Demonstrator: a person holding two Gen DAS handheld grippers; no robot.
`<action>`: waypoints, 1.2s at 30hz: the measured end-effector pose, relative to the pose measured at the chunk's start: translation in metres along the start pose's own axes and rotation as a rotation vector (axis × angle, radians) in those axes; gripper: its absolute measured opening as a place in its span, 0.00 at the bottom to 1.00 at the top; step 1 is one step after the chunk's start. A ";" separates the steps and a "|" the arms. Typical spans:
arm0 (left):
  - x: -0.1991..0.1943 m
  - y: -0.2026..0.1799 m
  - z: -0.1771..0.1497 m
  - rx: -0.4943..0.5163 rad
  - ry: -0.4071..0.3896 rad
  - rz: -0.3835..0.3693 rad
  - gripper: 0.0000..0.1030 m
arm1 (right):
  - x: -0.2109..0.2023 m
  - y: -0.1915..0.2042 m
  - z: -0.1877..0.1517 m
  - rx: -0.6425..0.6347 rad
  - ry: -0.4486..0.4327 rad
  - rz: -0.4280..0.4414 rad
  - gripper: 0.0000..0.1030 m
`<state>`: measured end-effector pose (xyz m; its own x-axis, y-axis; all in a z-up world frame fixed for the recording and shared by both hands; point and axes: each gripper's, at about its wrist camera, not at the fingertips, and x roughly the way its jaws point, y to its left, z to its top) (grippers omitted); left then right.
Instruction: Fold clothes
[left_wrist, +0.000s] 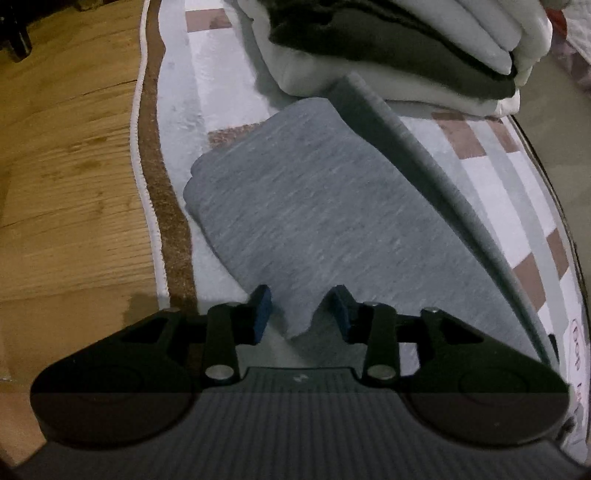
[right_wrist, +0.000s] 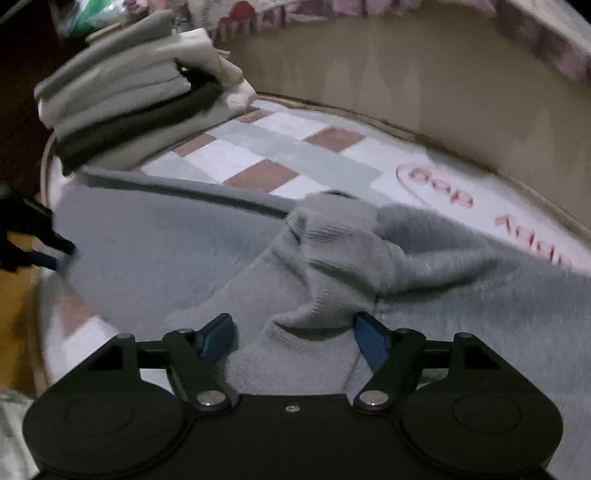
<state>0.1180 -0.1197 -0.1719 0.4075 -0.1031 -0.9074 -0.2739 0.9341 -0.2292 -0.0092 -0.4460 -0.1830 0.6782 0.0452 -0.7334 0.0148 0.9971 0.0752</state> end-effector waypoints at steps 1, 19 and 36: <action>-0.002 0.001 -0.003 -0.014 -0.001 0.018 0.43 | 0.001 0.002 0.002 0.007 -0.004 -0.013 0.76; 0.011 0.005 -0.025 -0.027 -0.338 -0.097 0.57 | 0.002 -0.006 0.006 0.010 0.013 0.048 0.79; -0.102 -0.113 -0.087 0.546 -0.713 -0.058 0.14 | -0.066 -0.187 0.005 0.800 0.127 0.364 0.76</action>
<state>0.0320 -0.2442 -0.0842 0.9013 -0.0885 -0.4240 0.1423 0.9851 0.0969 -0.0529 -0.6354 -0.1453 0.6552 0.4051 -0.6376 0.3553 0.5796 0.7334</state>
